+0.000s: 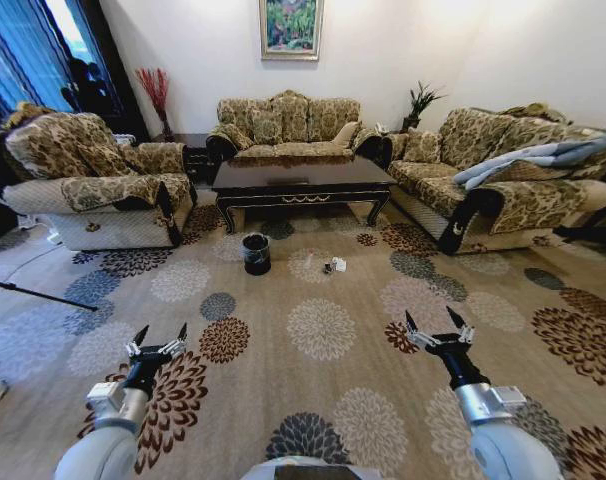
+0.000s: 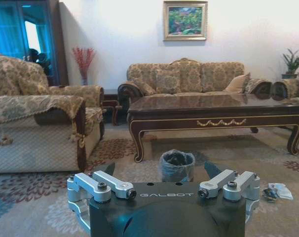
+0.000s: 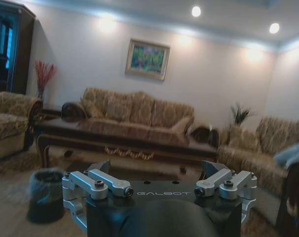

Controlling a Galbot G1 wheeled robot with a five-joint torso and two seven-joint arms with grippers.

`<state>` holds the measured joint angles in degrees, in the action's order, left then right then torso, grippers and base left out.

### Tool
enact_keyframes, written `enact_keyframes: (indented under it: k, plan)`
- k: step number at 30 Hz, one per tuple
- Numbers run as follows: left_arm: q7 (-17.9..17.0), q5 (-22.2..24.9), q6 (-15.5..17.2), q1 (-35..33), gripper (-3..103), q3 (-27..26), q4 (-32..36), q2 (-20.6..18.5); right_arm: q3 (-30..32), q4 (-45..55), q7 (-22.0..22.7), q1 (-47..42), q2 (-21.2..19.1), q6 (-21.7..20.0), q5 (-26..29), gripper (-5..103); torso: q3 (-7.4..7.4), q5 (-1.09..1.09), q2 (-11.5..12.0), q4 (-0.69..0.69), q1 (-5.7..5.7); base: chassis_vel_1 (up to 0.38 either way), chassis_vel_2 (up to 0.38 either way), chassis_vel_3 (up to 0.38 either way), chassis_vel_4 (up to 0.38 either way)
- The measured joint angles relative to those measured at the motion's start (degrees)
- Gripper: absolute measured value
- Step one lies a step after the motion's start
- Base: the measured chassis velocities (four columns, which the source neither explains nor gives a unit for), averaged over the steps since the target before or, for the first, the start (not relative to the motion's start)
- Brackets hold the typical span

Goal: Move to the front of the table and pick up the trash from the floor, then place it into the trash bin.

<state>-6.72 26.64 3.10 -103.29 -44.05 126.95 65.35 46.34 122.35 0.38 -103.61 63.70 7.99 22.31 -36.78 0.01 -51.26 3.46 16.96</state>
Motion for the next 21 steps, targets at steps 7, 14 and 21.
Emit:
enact_keyframes:
  k: [7,14,21]
  plan:
    - [0.07,-0.82,0.19,0.06,100,-0.07,1.01,0.21,0.1,0.75,0.55,-1.5,-3.0,-4.44,5.8,100,1.07,-0.01,1.86,0.0,-0.8,0.0,0.0,0.0,0.0]
    - [0.07,-1.24,0.39,-0.34,100,-0.11,1.26,1.08,0.76,0.87,0.46,-1.18,-3.76,-3.99,3.06,100,2.23,-0.02,3.83,0.0,-1.61,0.0,0.0,0.0,0.0]
    - [0.02,-1.01,0.45,-0.52,100,-0.29,1.22,1.26,0.63,0.6,0.55,-1.55,-2.57,-2.6,-0.74,100,3.14,-0.02,5.41,0.0,-2.29,0.0,0.0,0.0,0.0]
